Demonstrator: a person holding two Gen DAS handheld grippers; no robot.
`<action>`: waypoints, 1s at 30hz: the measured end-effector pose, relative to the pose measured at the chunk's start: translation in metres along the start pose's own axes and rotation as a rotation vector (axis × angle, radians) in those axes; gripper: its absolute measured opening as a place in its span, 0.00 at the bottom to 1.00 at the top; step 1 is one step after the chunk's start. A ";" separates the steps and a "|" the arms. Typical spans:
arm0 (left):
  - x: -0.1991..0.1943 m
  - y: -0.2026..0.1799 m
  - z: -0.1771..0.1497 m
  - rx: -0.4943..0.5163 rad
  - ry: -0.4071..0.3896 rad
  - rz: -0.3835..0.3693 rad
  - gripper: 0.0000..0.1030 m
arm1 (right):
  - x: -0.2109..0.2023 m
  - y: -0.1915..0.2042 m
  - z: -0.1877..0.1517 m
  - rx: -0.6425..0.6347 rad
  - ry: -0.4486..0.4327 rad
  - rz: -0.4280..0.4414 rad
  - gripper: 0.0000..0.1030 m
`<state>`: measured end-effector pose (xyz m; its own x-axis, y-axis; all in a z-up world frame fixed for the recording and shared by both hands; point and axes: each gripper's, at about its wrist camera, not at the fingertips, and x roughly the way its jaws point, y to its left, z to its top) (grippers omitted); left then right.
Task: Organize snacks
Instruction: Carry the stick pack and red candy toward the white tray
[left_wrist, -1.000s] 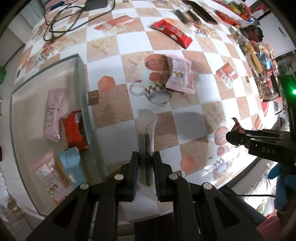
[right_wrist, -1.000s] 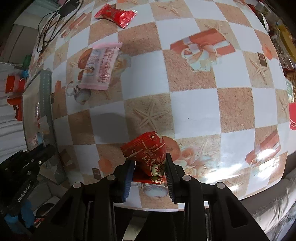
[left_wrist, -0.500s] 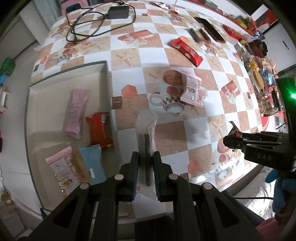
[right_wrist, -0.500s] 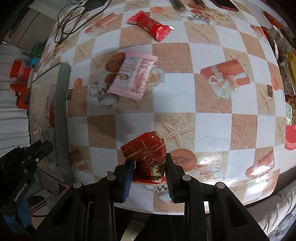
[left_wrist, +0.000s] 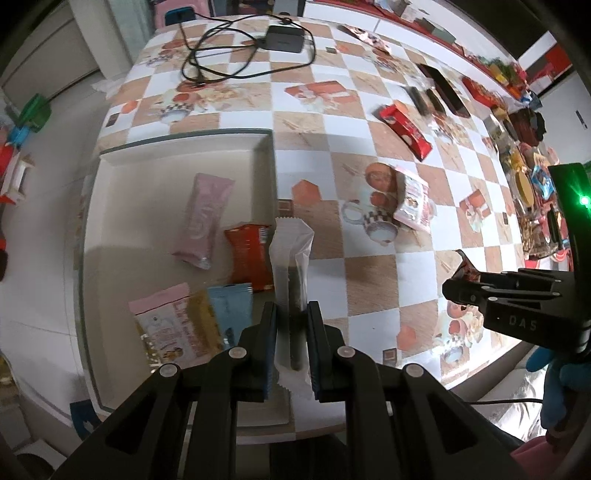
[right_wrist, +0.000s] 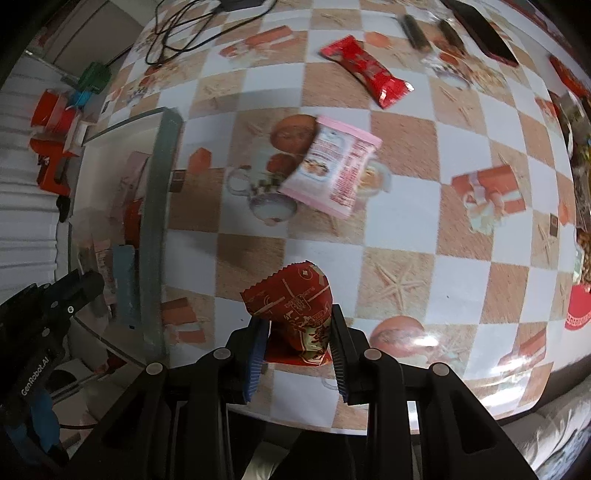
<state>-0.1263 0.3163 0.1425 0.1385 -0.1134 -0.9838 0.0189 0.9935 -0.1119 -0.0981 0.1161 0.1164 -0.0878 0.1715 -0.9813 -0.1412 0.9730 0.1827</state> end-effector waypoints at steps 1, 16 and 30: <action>-0.001 0.004 0.000 -0.007 -0.003 0.001 0.17 | 0.000 0.002 0.001 -0.004 0.000 0.000 0.33; -0.015 0.054 -0.003 -0.119 -0.045 0.034 0.17 | 0.004 0.058 0.028 -0.127 -0.001 -0.009 0.33; -0.019 0.091 -0.005 -0.205 -0.060 0.051 0.17 | 0.006 0.110 0.046 -0.246 0.004 -0.009 0.33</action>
<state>-0.1318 0.4088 0.1506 0.1931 -0.0572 -0.9795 -0.1904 0.9771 -0.0946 -0.0687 0.2314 0.1283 -0.0890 0.1619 -0.9828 -0.3776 0.9076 0.1837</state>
